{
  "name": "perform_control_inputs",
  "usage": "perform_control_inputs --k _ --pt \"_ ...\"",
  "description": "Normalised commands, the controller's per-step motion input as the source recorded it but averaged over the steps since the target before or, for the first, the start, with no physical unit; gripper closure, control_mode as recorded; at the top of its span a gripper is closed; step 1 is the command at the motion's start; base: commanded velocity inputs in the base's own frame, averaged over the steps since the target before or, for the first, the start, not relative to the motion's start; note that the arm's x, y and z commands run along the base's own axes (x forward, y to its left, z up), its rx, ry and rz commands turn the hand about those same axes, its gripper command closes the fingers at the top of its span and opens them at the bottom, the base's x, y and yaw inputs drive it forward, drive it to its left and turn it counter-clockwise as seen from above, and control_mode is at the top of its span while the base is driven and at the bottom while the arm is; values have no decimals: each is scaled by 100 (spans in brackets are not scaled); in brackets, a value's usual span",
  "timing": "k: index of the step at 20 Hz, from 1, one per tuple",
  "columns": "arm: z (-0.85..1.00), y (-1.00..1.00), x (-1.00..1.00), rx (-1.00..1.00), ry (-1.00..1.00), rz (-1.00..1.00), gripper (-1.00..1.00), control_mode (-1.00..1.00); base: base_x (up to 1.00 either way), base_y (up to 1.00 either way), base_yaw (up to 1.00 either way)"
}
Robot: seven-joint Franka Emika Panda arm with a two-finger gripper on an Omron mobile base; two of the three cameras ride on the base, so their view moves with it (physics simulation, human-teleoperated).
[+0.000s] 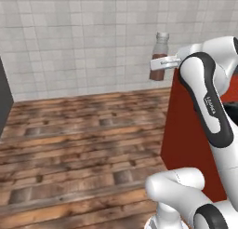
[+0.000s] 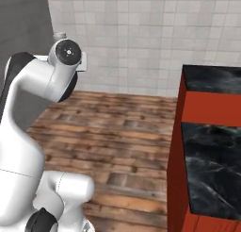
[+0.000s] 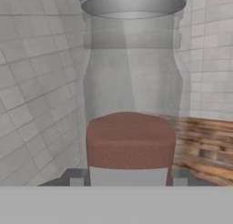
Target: Take the cinnamon bottle from the cabinet and place it on the dining table, next to the plate with the cupcake. Then take the chocolate from the dining counter and place it on the cupcake plate.
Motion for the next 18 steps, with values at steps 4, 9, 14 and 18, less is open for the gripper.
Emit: perform_control_inputs --k 4,9,14,18 --pt "0 0 0 0 0 0 100 100 87 37 -22" --pt "0 0 0 0 0 0 100 100 88 39 -17" --pt "0 0 0 0 0 0 100 100 91 35 -15" --pt "0 0 0 0 0 0 100 100 93 32 -16"
